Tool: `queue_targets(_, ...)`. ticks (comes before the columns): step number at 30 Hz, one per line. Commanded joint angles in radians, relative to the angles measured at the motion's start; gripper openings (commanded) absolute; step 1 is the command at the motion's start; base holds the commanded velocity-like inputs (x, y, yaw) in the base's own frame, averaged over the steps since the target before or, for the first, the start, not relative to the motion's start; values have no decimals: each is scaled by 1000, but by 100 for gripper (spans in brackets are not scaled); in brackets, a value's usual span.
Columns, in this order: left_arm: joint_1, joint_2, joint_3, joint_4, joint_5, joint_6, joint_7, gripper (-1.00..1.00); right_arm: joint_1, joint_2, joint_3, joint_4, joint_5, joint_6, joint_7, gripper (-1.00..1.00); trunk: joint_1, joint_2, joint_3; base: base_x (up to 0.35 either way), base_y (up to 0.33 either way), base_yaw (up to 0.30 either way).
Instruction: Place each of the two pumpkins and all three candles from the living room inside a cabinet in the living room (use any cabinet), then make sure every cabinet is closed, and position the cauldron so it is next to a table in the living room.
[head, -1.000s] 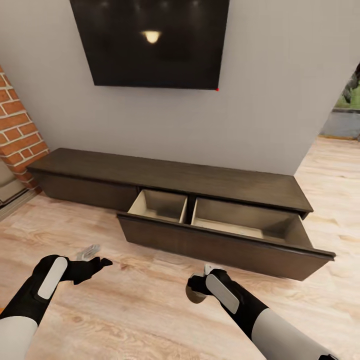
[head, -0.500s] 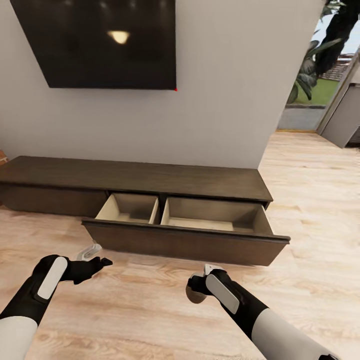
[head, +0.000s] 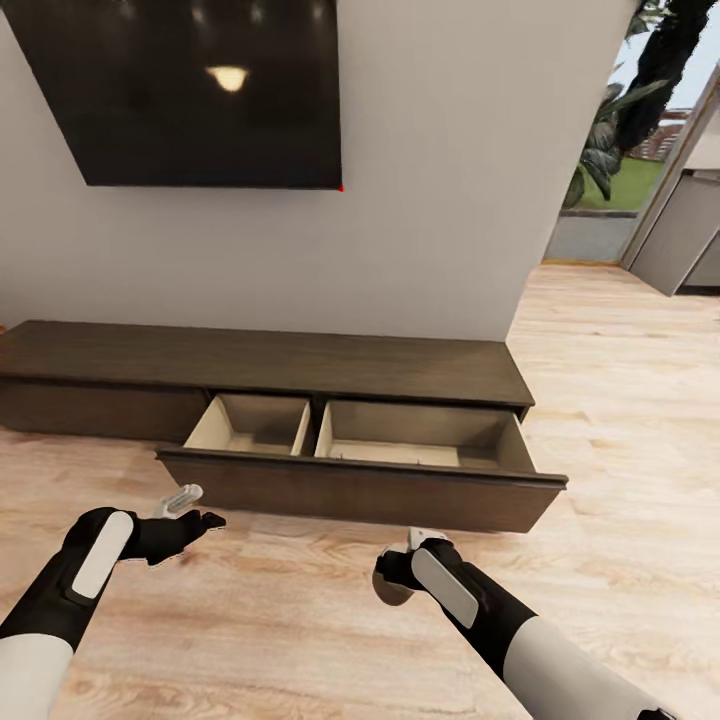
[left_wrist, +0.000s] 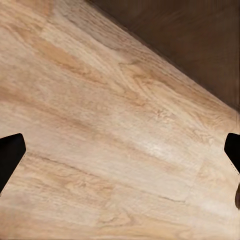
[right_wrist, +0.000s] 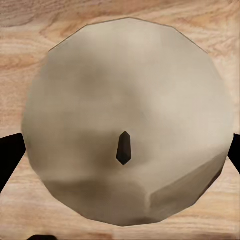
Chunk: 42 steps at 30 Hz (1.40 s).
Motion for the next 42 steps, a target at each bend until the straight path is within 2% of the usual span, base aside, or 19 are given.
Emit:
queue_targets(1,6,1,1,-19,8,5,6,100,-1,-1,3,-1,-8,1,-8,-100,-4,7,2,0,0,0)
queue_targets(4,113,1,8,-279,37,7,5,100,-1,-1,3,0,-8,1,-8,-100,-16,28,12,0,0,0)
queue_targets(6,184,2,12,-442,85,8,5,100,-1,-1,3,0,-8,1,-8,-100,-23,42,18,0,0,0)
queue_targets(7,215,5,18,-489,120,8,5,100,-1,-1,3,0,-8,1,-8,-100,-27,49,21,0,0,0)
queue_targets(8,239,13,28,-518,164,8,5,100,-1,-1,3,-1,-8,1,-8,-100,-31,56,24,0,0,0)
queue_targets(10,268,55,50,-549,277,7,4,100,-1,-1,3,-1,-8,1,-8,-100,-39,70,31,0,0,0)
queue_targets(13,290,146,60,-565,500,7,5,100,-1,-1,3,0,-8,1,-8,-100,-50,91,40,0,0,0)
queue_targets(15,306,193,57,-568,626,7,5,100,-1,-1,3,0,-8,1,-8,-100,-58,105,46,0,0,0)
queue_targets(16,313,206,55,-568,671,7,4,100,-1,0,3,0,-8,1,-8,-100,-62,112,49,0,0,0)
queue_targets(18,321,221,54,-568,724,7,4,100,-1,0,3,0,-8,1,-8,-100,-65,119,52,0,0,0)
queue_targets(21,327,229,60,-566,753,7,4,100,-1,0,3,0,-8,1,-8,-100,-65,119,52,0,0,0)
queue_targets(25,329,232,61,-564,767,7,3,100,-1,0,2,0,-9,0,-8,-100,-65,119,52,0,0,0)
queue_targets(42,335,232,56,-563,760,6,3,100,-1,0,1,-3,-17,-1,-13,-100,-65,119,52,212,-185,0)
